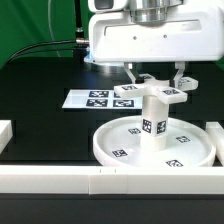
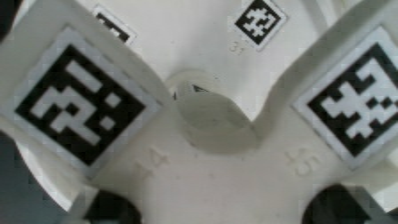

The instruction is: Assemble round table

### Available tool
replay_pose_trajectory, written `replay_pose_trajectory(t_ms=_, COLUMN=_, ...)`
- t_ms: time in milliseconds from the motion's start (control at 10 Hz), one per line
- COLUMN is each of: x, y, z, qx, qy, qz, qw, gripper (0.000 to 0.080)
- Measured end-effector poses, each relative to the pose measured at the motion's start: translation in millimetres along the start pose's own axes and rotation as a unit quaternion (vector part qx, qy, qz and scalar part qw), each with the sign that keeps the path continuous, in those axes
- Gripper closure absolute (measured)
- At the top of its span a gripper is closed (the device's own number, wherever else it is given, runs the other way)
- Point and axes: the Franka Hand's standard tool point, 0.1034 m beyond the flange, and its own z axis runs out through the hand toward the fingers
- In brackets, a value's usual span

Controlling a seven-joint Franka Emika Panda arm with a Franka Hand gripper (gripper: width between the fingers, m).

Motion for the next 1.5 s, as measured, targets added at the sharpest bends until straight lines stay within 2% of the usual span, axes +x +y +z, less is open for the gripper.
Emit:
replay_pose_trajectory(t_ms=300, x=-0.3, y=0.7, z=-0.1, qx=0.007, qy=-0.004, qz=0.085, qw=0.996, gripper=0.0354)
replay_pose_trajectory(t_ms=400, x=-3.2, y=3.2, z=-0.3, qx=0.012, qy=-0.007, qz=0.173, qw=0.985, gripper=0.0354)
replay_pose_trajectory(t_ms=700, x=-9.0, y=5.4, z=-0.2, qx=0.021, qy=-0.011, qz=0.329, qw=0.944, gripper=0.0354)
replay_pose_trajectory(t_ms=800, x=-9.6, y=5.2, z=0.4, qx=0.021, qy=-0.009, qz=0.372, qw=0.928, gripper=0.0354)
replay_pose_trajectory(t_ms=1100, x=-8.2, y=4.9, z=0.1, qx=0.035, qy=-0.018, qz=0.47, qw=0.882, gripper=0.0354)
replay_pose_trajectory(t_ms=1200, x=-8.0, y=5.2, z=0.1, qx=0.035, qy=-0.018, qz=0.467, qw=0.883, gripper=0.0354)
replay_pose_trajectory(t_ms=1300, x=-8.4, y=4.3, z=-0.6, qx=0.034, qy=-0.02, qz=0.457, qw=0.888, gripper=0.0286)
replay_pose_trajectory(t_ms=1400, x=-6.8, y=0.6, z=-8.1, qx=0.03, qy=-0.031, qz=0.426, qw=0.904, gripper=0.0184)
replay_pose_trajectory(t_ms=1500, x=-5.1, y=-2.7, z=-15.6, qx=0.033, qy=-0.03, qz=0.421, qw=0.906, gripper=0.0184)
